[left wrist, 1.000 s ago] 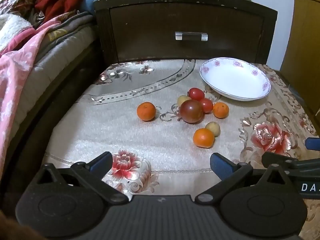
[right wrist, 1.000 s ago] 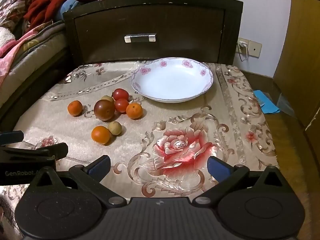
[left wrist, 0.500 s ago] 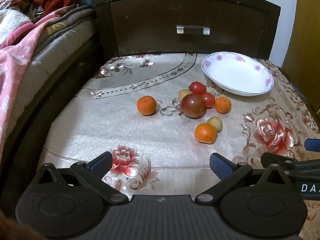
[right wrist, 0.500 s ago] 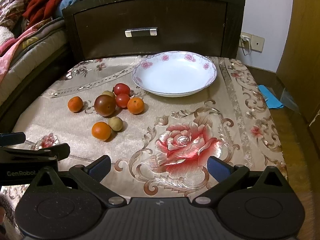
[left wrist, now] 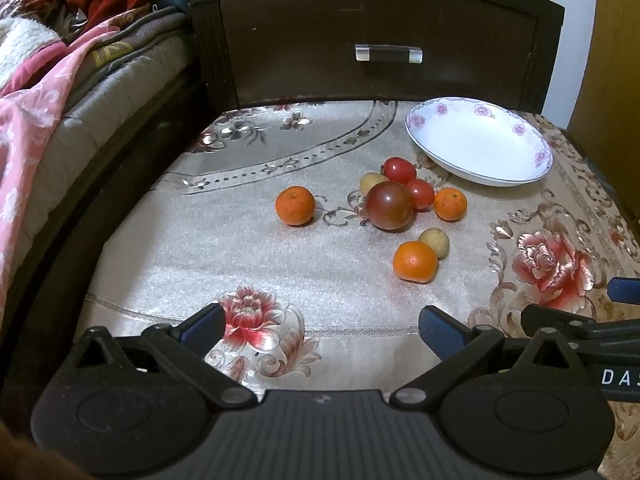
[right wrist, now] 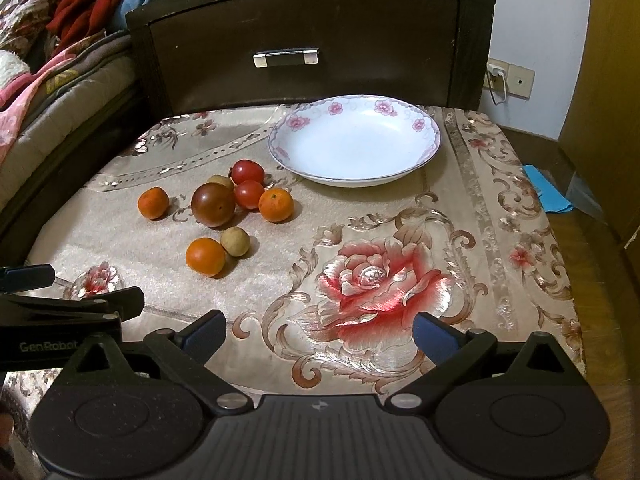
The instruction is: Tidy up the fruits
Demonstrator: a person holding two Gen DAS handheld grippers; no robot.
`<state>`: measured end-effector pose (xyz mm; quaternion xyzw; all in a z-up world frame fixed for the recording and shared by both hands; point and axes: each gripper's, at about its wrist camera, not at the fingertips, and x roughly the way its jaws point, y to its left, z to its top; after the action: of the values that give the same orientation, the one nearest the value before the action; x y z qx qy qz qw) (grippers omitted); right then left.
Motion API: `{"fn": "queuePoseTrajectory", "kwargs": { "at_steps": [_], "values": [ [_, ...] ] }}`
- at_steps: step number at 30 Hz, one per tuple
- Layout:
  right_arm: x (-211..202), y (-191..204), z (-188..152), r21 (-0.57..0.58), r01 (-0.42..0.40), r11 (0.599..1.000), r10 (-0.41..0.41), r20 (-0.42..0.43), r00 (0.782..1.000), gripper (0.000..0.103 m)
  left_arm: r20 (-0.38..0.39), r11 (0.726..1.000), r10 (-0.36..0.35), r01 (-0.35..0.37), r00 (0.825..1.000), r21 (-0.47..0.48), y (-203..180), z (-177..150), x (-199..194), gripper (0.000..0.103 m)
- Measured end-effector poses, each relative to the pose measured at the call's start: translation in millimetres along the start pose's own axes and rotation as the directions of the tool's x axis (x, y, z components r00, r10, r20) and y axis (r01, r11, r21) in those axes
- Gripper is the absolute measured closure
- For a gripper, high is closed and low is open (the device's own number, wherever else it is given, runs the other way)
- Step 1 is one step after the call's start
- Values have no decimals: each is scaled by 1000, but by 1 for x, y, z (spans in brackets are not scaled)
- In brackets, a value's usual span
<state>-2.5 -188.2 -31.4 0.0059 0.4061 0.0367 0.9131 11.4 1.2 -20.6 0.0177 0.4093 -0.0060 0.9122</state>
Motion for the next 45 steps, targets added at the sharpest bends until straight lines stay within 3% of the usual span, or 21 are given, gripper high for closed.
{"fn": "queuePoseTrajectory", "kwargs": {
  "at_steps": [9,18,27,32,35,42,45],
  "values": [
    [3,-1,0,0,-13,1000,13,-7,1000,10,-4,1000,-8,8,1000,0,0,0,2,0],
    [8,1,7,-24,-81,996,81,-21,997,21,-18,999,-33,32,999,-37,8,4,9,0],
    [27,9,28,-144,-225,964,216,-75,973,45,-57,999,-36,37,998,17,15,18,23,0],
    [43,17,40,-216,-294,931,273,-125,954,68,-87,995,-79,84,993,53,22,29,33,0],
    [54,15,46,-227,-330,916,299,-161,941,69,-97,990,-102,110,990,84,22,33,37,0],
    [75,15,56,-282,-352,893,309,-184,933,69,-132,976,-189,201,973,82,19,32,42,0],
    [82,19,59,-308,-358,881,314,-184,931,72,-132,971,-209,221,969,86,18,32,43,8]
  ]
}}
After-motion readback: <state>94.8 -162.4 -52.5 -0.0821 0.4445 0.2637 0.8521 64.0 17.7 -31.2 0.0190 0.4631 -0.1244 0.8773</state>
